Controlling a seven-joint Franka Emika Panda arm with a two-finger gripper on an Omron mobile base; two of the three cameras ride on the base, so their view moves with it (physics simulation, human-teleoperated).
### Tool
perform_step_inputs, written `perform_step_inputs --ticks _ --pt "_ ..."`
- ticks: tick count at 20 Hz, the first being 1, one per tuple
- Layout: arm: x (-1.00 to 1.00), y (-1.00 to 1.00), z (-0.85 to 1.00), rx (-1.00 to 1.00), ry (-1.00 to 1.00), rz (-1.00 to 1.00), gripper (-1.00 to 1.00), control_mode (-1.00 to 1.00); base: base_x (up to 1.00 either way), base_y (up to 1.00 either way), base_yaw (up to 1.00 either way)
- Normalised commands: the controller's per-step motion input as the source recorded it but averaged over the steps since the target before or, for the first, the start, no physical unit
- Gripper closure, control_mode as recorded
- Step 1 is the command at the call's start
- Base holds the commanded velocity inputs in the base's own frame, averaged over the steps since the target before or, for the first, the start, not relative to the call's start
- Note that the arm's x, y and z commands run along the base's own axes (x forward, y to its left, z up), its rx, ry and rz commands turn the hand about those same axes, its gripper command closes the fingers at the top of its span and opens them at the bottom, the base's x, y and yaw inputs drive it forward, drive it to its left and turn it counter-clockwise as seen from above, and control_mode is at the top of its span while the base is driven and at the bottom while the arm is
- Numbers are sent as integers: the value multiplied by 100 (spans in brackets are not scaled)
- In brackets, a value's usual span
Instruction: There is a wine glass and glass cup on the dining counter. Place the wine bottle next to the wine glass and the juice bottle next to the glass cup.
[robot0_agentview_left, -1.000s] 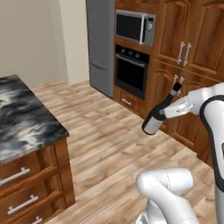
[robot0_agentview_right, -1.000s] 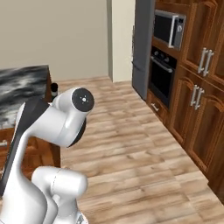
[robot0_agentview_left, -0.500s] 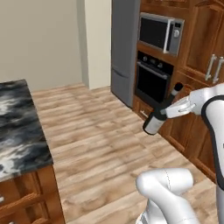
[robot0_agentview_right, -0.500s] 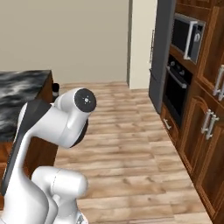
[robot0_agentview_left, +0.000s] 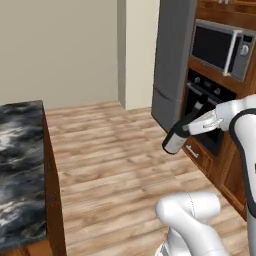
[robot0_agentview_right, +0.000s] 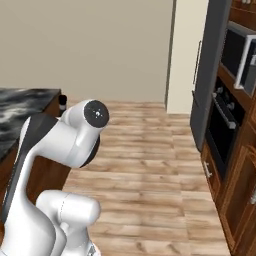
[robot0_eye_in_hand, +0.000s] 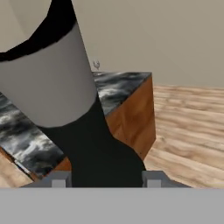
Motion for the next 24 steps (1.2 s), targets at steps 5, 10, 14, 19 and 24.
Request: perform_step_inputs --ticks 5,10,14,19,24 --pt "0 0 0 0 0 0 100 100 100 -32 26" --pt "0 0 0 0 0 0 100 100 100 -32 30" --pt "0 0 0 0 0 0 100 100 100 -34 30" --pt "0 0 0 0 0 0 100 100 100 -38 29" --pt "0 0 0 0 0 0 100 100 100 -41 32"
